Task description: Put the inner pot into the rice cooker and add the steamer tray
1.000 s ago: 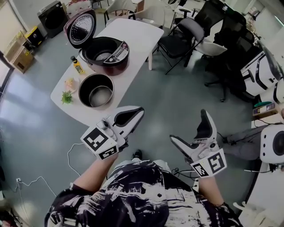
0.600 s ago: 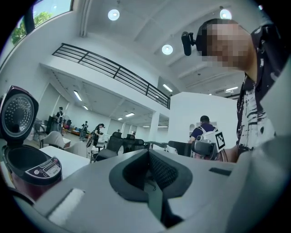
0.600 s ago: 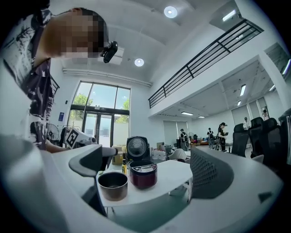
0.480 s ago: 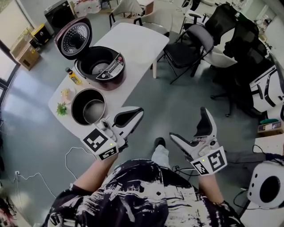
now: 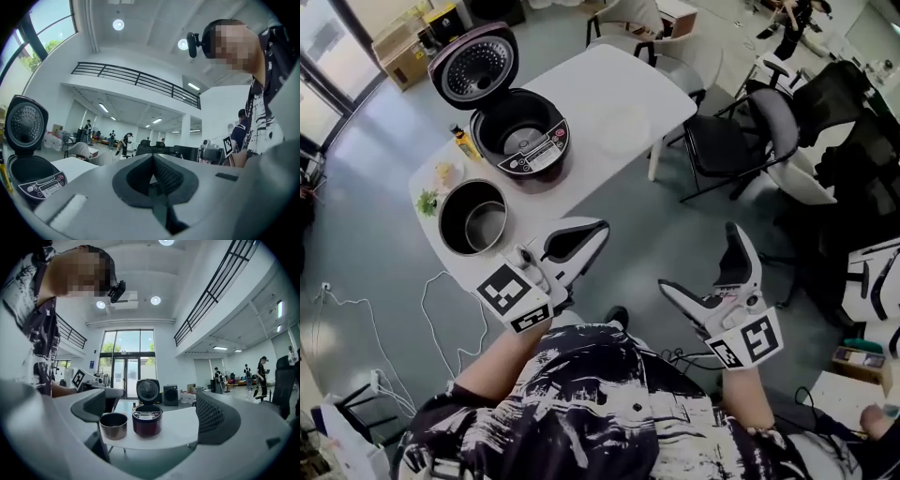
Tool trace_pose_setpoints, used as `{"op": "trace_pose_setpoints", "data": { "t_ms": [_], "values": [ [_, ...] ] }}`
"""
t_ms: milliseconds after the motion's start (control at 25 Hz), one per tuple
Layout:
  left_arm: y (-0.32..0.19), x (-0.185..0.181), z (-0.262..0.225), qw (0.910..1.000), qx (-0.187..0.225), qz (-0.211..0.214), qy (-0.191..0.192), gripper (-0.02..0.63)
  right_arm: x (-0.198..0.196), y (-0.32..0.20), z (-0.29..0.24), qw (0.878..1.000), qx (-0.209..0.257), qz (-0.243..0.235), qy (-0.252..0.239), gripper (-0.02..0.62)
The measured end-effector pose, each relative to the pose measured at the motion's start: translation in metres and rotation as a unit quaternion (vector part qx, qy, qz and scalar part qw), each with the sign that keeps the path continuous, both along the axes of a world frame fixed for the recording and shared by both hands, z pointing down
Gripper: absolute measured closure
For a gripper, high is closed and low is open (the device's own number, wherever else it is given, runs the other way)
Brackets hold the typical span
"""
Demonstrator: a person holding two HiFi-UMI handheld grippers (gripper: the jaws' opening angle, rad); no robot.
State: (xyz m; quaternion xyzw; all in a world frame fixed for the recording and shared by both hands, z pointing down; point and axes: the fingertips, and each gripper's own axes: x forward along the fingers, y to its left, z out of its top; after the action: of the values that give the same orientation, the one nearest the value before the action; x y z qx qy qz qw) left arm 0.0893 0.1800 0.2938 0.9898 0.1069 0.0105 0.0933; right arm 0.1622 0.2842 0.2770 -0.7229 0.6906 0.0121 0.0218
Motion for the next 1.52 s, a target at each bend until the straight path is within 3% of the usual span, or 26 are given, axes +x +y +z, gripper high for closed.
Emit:
{"op": "trace_pose_setpoints", "data": {
  "t_ms": [240,480,680,840,1080,1240,1400,1520],
  "values": [
    [-0.033,0.003,0.011,0.9975,0.0,-0.067,-0.022,0.601,0.021,-0.045,0.009,0.998,0.001,-0.065,-0.018,0.043],
    [-0.08,0.003,0.017,0.9934,-0.007,-0.114,-0.009,0.601,0.023,-0.105,0.012,0.992,-0.01,-0.126,-0.005,0.042],
    [-0.146,-0.001,0.018,0.9883,-0.009,-0.152,0.01,0.601,0.021,-0.179,0.013,0.984,-0.029,-0.178,0.007,0.043],
    [-0.213,-0.023,0.017,0.9777,0.001,-0.21,0.015,0.601,0.011,-0.248,0.012,0.973,-0.035,-0.226,0.021,0.043],
    [-0.291,-0.071,0.001,0.9516,0.025,-0.306,0.019,0.601,-0.011,-0.324,0.008,0.954,-0.028,-0.296,0.019,0.043],
    [-0.321,-0.11,-0.003,0.9186,0.037,-0.393,0.014,0.601,-0.03,-0.361,0.008,0.929,-0.022,-0.369,0.017,0.043],
    [-0.331,-0.131,-0.007,0.8908,0.047,-0.452,0.008,0.601,-0.046,-0.383,0.005,0.905,-0.018,-0.425,0.014,0.043],
    [-0.324,-0.141,-0.01,0.8658,0.046,-0.498,0.005,0.601,-0.059,-0.391,0.002,0.876,-0.021,-0.482,0.015,0.043]
  ]
}}
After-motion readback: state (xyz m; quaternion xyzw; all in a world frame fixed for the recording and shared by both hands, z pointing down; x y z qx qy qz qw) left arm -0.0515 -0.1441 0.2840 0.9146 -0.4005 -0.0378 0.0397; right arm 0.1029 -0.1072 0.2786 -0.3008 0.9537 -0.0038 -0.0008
